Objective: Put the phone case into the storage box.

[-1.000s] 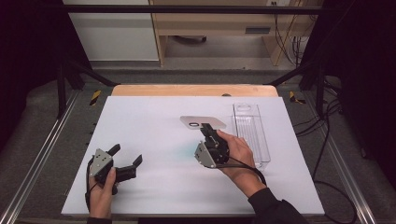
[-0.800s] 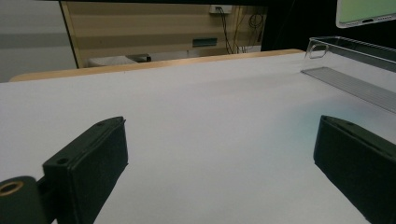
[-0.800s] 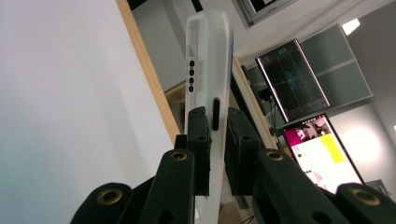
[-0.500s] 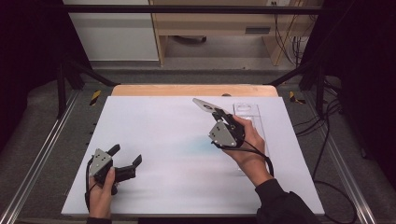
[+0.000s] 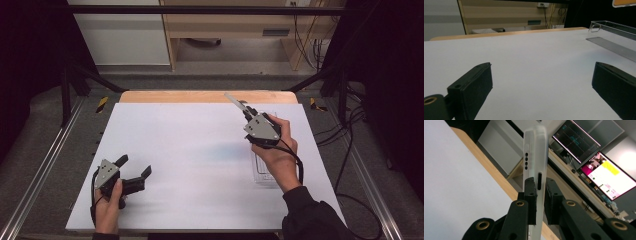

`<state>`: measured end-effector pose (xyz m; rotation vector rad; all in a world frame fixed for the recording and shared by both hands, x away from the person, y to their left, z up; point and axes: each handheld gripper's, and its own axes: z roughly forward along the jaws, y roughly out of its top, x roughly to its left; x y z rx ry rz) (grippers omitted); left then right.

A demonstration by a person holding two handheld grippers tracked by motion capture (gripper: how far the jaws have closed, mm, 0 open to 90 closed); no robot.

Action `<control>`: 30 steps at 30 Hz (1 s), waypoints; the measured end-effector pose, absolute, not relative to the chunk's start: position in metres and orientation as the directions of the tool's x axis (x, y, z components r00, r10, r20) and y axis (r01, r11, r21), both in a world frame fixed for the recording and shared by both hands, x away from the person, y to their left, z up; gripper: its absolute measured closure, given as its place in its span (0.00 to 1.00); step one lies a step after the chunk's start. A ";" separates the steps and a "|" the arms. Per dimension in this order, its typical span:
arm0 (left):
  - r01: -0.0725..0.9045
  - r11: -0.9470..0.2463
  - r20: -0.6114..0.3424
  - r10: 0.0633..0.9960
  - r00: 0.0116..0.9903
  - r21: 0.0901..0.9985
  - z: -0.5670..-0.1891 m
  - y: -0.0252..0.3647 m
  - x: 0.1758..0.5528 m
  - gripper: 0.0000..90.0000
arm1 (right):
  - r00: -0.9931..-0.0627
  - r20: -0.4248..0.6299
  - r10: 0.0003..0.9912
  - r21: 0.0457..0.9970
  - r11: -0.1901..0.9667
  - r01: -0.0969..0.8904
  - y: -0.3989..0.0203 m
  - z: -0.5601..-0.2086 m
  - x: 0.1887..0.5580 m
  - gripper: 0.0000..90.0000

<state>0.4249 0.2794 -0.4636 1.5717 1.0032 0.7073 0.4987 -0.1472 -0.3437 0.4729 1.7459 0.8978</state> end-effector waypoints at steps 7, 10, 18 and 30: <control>0.238 -0.052 -0.067 0.882 0.466 0.970 -0.464 0.280 0.426 0.03 | -0.340 -0.577 0.742 0.804 0.589 -0.080 -0.162 -0.345 0.505 0.91; 0.237 -0.049 -0.069 0.883 0.464 0.970 -0.464 0.280 0.426 0.03 | -0.345 -0.538 0.769 0.830 0.555 -0.056 -0.168 -0.346 0.510 0.91; 0.238 -0.039 -0.080 0.878 0.472 0.970 -0.464 0.281 0.426 0.02 | -0.351 -0.445 0.824 0.880 0.475 0.000 -0.183 -0.349 0.521 0.91; 0.223 -0.053 -0.063 0.873 0.484 0.973 -0.464 0.281 0.425 0.02 | -0.339 -0.343 0.876 0.925 0.377 0.039 -0.202 -0.352 0.524 0.91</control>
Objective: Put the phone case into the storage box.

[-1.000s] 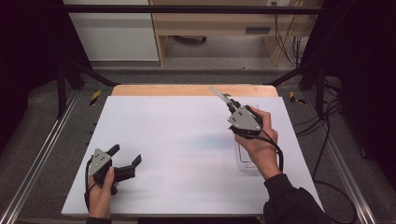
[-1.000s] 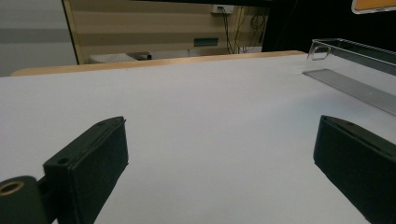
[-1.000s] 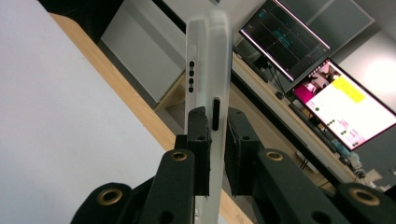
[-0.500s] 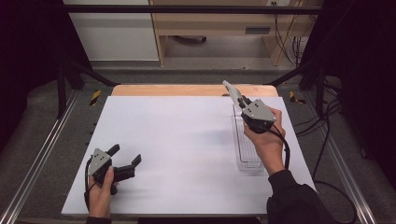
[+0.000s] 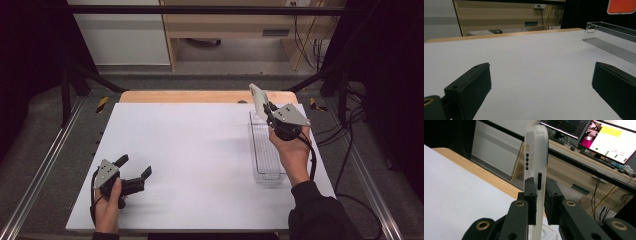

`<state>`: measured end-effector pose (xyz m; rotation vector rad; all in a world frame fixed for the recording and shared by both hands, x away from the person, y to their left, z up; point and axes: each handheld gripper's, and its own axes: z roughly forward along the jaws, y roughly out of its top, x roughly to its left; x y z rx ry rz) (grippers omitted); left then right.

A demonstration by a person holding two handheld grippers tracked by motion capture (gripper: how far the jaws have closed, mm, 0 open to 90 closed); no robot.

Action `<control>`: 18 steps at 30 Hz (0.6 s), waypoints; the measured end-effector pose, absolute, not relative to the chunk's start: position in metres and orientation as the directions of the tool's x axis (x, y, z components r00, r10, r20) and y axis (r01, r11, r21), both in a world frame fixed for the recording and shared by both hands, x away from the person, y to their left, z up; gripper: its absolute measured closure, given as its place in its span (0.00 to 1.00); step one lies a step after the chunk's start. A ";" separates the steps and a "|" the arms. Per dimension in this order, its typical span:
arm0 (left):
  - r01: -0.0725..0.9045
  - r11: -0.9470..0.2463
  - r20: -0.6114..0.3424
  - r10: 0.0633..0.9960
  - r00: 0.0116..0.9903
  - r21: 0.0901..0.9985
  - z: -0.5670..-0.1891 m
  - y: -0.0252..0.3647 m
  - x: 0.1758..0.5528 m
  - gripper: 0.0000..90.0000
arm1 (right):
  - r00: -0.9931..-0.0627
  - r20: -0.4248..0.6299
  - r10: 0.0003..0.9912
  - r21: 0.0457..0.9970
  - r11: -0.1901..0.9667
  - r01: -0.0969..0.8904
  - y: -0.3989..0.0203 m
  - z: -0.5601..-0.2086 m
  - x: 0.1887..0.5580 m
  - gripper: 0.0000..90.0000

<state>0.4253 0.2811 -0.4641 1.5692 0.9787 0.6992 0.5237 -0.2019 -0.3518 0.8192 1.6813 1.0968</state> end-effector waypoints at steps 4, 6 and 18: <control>0.236 -0.044 -0.078 0.872 0.483 0.971 -0.465 0.281 0.426 0.02 | -0.337 -0.320 0.886 0.934 0.355 0.047 -0.206 -0.352 0.525 0.91; 0.238 -0.041 -0.082 0.872 0.483 0.970 -0.465 0.282 0.426 0.02 | -0.338 -0.309 0.889 0.937 0.345 0.052 -0.207 -0.353 0.526 0.91; 0.238 -0.038 -0.085 0.871 0.485 0.971 -0.464 0.282 0.426 0.02 | -0.342 -0.239 0.909 0.954 0.285 0.089 -0.215 -0.355 0.529 0.91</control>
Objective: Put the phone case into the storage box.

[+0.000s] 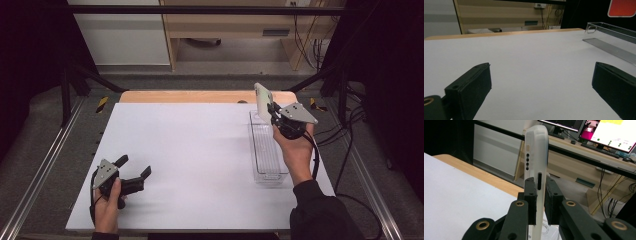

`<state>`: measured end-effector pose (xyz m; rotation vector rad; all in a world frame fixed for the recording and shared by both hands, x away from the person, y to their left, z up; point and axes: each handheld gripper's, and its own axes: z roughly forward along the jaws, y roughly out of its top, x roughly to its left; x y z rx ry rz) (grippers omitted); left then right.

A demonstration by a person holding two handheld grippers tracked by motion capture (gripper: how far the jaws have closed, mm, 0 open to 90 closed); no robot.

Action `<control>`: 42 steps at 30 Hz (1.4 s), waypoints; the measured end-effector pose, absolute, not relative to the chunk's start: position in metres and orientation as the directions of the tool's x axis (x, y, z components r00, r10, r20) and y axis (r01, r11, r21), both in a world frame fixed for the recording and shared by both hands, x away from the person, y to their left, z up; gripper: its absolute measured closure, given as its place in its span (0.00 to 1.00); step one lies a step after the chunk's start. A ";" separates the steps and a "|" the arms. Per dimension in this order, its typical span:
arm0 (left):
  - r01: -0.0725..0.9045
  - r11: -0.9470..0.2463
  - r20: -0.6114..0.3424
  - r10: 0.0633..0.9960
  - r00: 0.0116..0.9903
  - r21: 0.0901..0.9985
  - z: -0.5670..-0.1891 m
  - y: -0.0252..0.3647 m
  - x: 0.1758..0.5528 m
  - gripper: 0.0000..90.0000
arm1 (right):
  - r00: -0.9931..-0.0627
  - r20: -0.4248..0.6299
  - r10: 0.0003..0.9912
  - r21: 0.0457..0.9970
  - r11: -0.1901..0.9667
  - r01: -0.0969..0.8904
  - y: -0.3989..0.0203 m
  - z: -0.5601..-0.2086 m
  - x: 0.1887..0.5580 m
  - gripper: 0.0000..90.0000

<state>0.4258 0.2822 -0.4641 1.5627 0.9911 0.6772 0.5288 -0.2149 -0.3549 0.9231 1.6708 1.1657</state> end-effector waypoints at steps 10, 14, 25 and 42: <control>0.239 -0.026 -0.094 0.874 0.476 0.971 -0.464 0.285 0.426 0.02 | -0.342 -0.138 0.929 0.971 0.195 0.139 -0.220 -0.360 0.538 0.91; 0.240 -0.026 -0.094 0.874 0.477 0.970 -0.464 0.285 0.426 0.02 | -0.342 -0.111 0.933 0.972 0.174 0.159 -0.220 -0.362 0.542 0.91; 0.239 -0.025 -0.096 0.871 0.481 0.971 -0.464 0.285 0.427 0.02 | -0.329 -0.066 0.942 0.969 0.139 0.203 -0.221 -0.366 0.549 0.91; 0.231 -0.010 -0.107 0.868 0.486 0.973 -0.463 0.286 0.426 0.02 | -0.282 0.028 0.959 0.951 0.062 0.304 -0.221 -0.386 0.575 0.91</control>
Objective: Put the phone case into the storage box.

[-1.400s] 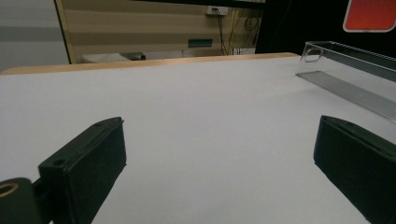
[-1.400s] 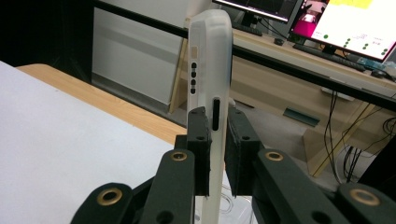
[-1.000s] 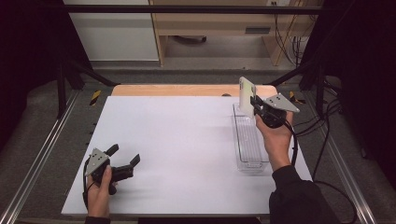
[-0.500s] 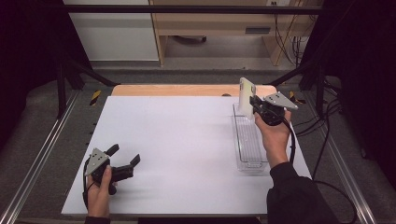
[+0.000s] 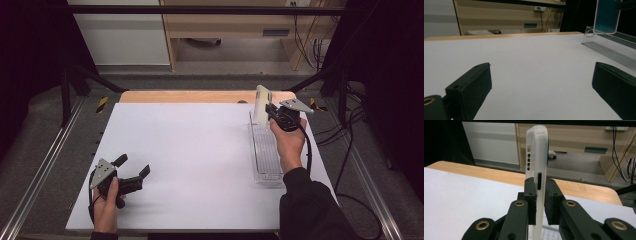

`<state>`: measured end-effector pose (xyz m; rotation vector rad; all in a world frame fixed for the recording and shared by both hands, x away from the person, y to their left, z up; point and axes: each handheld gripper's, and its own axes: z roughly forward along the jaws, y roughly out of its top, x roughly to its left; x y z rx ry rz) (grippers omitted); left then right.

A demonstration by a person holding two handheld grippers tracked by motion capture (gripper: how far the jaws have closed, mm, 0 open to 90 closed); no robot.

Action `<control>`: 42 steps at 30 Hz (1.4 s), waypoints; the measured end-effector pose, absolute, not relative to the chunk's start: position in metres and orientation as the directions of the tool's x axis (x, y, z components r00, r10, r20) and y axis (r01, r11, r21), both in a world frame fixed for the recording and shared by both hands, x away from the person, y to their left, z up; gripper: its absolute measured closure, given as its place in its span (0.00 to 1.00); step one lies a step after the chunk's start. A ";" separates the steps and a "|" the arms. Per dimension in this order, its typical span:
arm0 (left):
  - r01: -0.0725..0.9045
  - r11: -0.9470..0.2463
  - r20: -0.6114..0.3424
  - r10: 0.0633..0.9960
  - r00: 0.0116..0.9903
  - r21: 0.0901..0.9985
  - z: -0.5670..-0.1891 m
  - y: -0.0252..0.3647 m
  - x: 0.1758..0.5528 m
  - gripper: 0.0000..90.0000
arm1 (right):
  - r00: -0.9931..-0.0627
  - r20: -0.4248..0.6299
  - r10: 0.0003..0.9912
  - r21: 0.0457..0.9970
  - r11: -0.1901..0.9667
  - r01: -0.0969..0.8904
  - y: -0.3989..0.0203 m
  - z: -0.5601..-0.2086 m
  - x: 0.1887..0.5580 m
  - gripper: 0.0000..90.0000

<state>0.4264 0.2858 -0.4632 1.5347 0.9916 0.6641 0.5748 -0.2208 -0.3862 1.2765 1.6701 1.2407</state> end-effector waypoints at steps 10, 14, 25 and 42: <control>0.230 -0.012 -0.105 0.866 0.489 0.973 -0.463 0.284 0.427 0.02 | -0.280 0.036 0.959 0.939 0.064 0.339 -0.218 -0.394 0.581 0.91; 0.229 -0.012 -0.105 0.866 0.490 0.973 -0.463 0.284 0.427 0.02 | -0.281 0.037 0.959 0.936 0.065 0.347 -0.217 -0.396 0.582 0.91; 0.229 -0.011 -0.106 0.865 0.490 0.973 -0.463 0.284 0.427 0.02 | -0.283 0.044 0.958 0.926 0.067 0.371 -0.215 -0.404 0.584 0.91; 0.231 -0.010 -0.108 0.864 0.492 0.973 -0.463 0.284 0.427 0.02 | -0.279 0.060 0.958 0.910 0.062 0.410 -0.211 -0.415 0.589 0.90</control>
